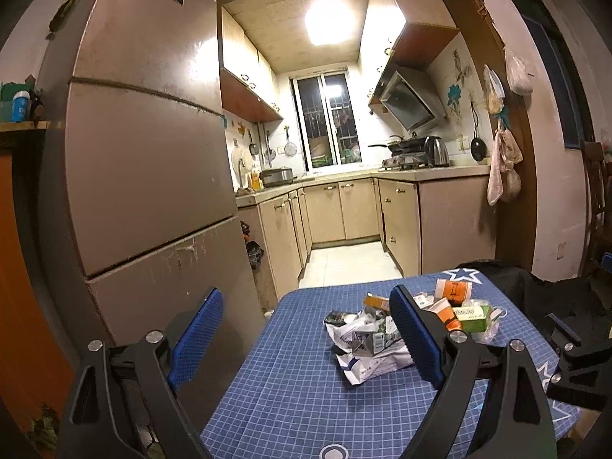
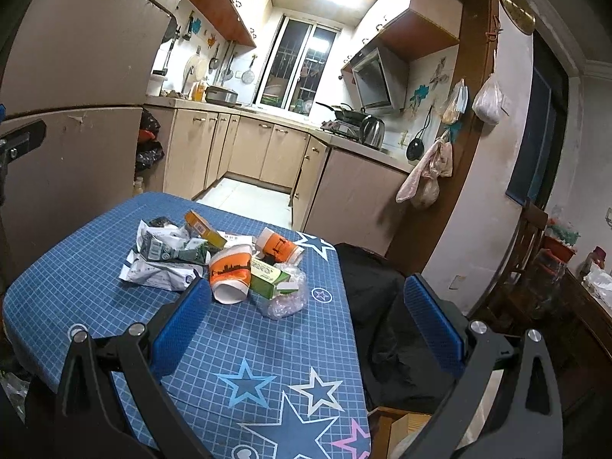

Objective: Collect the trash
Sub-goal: 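Reach both tools into the trash pile toward the wrappers and cups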

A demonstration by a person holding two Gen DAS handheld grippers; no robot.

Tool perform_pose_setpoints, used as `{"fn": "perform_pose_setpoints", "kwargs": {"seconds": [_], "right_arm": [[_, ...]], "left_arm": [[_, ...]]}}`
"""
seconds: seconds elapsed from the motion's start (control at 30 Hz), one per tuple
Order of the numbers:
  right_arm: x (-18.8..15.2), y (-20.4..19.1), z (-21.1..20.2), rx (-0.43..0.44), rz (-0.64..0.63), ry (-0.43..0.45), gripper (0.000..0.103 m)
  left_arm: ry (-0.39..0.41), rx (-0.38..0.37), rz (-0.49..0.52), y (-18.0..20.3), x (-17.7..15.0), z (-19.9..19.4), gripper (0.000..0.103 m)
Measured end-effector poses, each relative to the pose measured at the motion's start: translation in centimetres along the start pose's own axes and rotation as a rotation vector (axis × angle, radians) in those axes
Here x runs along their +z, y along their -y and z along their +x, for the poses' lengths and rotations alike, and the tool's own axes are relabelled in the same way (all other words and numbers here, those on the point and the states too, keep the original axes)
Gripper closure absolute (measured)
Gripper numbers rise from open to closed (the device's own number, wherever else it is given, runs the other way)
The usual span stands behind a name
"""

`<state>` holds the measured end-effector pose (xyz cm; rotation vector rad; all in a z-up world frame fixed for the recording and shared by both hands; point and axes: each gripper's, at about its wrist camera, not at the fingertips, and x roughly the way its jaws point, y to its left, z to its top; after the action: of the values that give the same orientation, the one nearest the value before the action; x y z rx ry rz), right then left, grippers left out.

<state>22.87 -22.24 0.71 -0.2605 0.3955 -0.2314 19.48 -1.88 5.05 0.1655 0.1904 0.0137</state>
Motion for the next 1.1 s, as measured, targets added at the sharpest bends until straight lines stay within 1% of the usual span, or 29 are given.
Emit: {"fn": "perform_pose_setpoints", "kwargs": {"seconds": [0.07,0.13,0.23,0.3,0.33,0.43,0.53,0.6,0.7,0.73,0.8,0.83,0.97,1.03,1.1], "right_arm": [[-0.8,0.2,1.4,0.002,0.006,-0.031,0.005],[-1.9,0.5,3.1,0.024,0.027,-0.076,0.005],[-3.7,1.1,6.0,0.086,0.087,-0.156,0.005],[-4.8,1.2,7.8,0.116,0.117,-0.206,0.006],[-5.4,1.1,8.7,0.132,0.13,-0.229,0.006],[-6.4,0.9,11.0,0.166,0.141,-0.275,0.006],[-6.0,1.4,12.7,0.196,0.17,-0.271,0.006],[-5.4,2.0,13.7,0.223,0.203,-0.255,0.005],[-4.0,2.6,15.8,0.279,0.225,-0.237,0.005],[-3.5,2.4,17.3,0.314,0.208,-0.243,0.005],[-2.8,2.2,19.0,0.345,0.173,-0.259,0.005],[-2.4,1.9,20.1,0.384,0.144,-0.267,0.005],[-1.4,0.6,22.7,0.47,0.05,-0.26,0.005],[-1.1,-0.1,24.1,0.482,-0.028,-0.263,0.006],[-1.2,-0.6,25.3,0.523,-0.073,-0.277,0.008]], "left_arm": [[-0.036,-0.017,-0.001,-0.8,-1.2,1.4,0.013],[-0.097,-0.046,-0.006,-1.5,-3.0,3.5,0.013],[-0.226,-0.097,-0.027,-2.9,-6.0,6.9,0.013],[-0.291,-0.123,-0.038,-3.5,-7.7,8.7,0.013],[-0.329,-0.147,-0.038,-3.7,-8.7,9.8,0.013],[-0.407,-0.195,-0.028,-3.8,-10.5,12.3,0.013],[-0.472,-0.232,-0.018,-3.3,-11.6,14.8,0.013],[-0.494,-0.256,-0.024,-3.2,-11.6,16.3,0.013],[-0.5,-0.289,-0.063,-3.0,-10.8,17.9,0.013],[-0.501,-0.311,-0.081,-3.0,-10.4,18.8,0.013],[-0.506,-0.335,-0.097,-2.7,-10.0,20.0,0.013],[-0.506,-0.338,-0.096,-2.5,-9.8,20.7,0.013],[-0.515,-0.322,-0.068,-1.9,-9.4,22.2,0.013],[-0.526,-0.323,-0.073,-2.1,-9.5,22.7,0.013],[-0.538,-0.321,-0.083,-2.3,-9.7,23.1,0.013]]}}
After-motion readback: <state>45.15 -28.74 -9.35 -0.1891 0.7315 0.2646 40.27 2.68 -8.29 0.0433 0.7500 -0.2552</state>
